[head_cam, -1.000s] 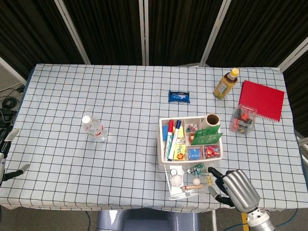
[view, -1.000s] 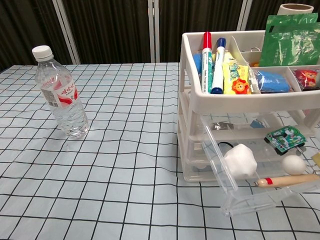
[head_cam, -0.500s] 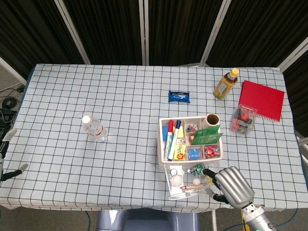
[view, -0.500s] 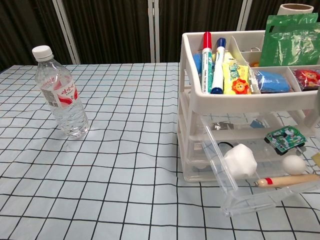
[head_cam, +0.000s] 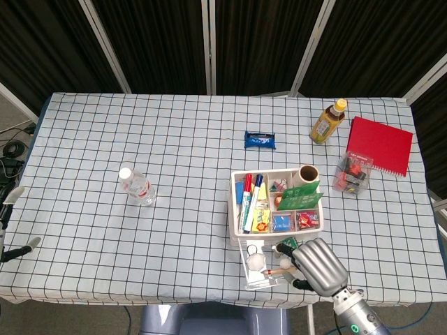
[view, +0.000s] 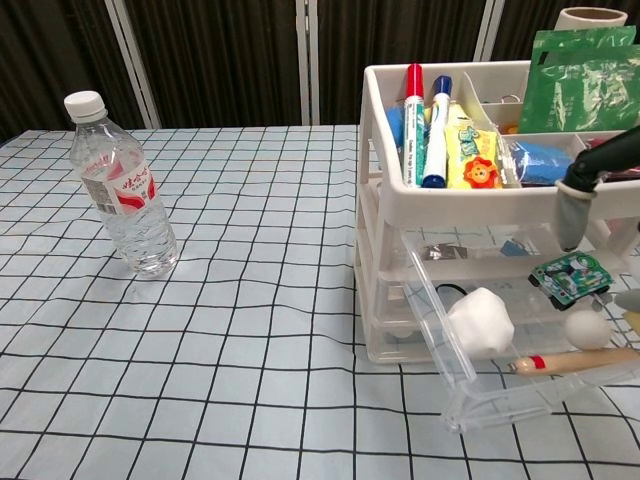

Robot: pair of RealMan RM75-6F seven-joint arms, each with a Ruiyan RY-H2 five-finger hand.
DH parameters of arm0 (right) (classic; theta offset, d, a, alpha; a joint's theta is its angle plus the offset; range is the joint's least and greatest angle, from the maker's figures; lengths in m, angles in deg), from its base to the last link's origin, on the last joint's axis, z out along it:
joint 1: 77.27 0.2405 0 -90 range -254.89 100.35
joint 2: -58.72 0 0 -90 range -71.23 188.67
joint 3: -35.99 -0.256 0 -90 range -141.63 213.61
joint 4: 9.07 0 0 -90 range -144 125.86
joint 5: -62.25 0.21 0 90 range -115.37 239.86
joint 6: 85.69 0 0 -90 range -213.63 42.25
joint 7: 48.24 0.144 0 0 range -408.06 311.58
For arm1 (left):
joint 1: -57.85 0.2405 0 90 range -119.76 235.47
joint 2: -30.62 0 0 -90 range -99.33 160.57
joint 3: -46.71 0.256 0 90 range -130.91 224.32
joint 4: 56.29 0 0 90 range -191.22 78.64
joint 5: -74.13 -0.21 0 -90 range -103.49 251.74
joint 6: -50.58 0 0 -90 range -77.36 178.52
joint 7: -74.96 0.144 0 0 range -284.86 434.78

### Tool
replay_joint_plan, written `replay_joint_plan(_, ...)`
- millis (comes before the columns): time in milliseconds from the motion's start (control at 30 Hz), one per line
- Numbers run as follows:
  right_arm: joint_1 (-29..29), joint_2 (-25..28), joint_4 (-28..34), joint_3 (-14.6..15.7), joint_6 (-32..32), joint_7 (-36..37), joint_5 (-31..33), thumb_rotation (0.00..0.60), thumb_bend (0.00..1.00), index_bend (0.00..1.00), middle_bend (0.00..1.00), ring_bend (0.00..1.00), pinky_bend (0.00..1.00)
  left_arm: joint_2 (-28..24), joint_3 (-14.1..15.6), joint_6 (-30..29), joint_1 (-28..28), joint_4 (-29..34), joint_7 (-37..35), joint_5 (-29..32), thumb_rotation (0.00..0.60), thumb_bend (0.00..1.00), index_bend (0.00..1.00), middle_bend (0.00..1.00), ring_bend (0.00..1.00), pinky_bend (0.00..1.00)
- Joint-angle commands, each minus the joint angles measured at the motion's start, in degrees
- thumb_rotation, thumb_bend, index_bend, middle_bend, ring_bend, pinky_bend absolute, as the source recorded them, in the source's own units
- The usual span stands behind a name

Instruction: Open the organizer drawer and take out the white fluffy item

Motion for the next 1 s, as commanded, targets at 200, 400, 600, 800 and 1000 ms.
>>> replay_joint_plan(200,3.2,-3.1,0.8,-1.9,2.9,-5.5,5.4,0.600,0.22,0.46,1.00,1.00,0.84,-0.1,-0.1,0.1,0.0,-0.1,-0.4,0.2,0.600,0.12,0.00,0.00,0.00,0.00)
replay_joint_plan(400,4.5,-4.4,0.9,-2.2,3.6,-7.4,7.5,0.600,0.22,0.46,1.00,1.00,0.84,-0.1,0.0,0.2,0.0,-0.1,-0.3,0.2,0.600,0.12,0.00,0.00,0.00,0.00)
replay_joint_plan(600,6.3,-5.8,0.6,-2.8,4.5,-9.5,10.3,0.600,0.22,0.46,1.00,1.00,0.84,-0.1,-0.1,0.2,0.0,-0.1,-0.3,0.4,0.600,0.12,0.00,0.00,0.00,0.00)
replay_joint_plan(800,8.1,-7.5,0.7,-2.6,5.1,-13.4,13.9,0.600,0.22,0.44,1.00,1.00,0.84,-0.3,-0.2,0.2,0.1,-0.1,-0.7,0.5,0.600,0.12,0.00,0.00,0.00,0.00)
replay_joint_plan(1000,8.7,-9.8,-0.5,-1.8,3.7,-16.6,13.6,0.600,0.22,0.44,1.00,1.00,0.84,-0.4,-0.2,0.2,0.1,-0.2,-0.9,0.6,0.600,0.12,0.00,0.00,0.00,0.00)
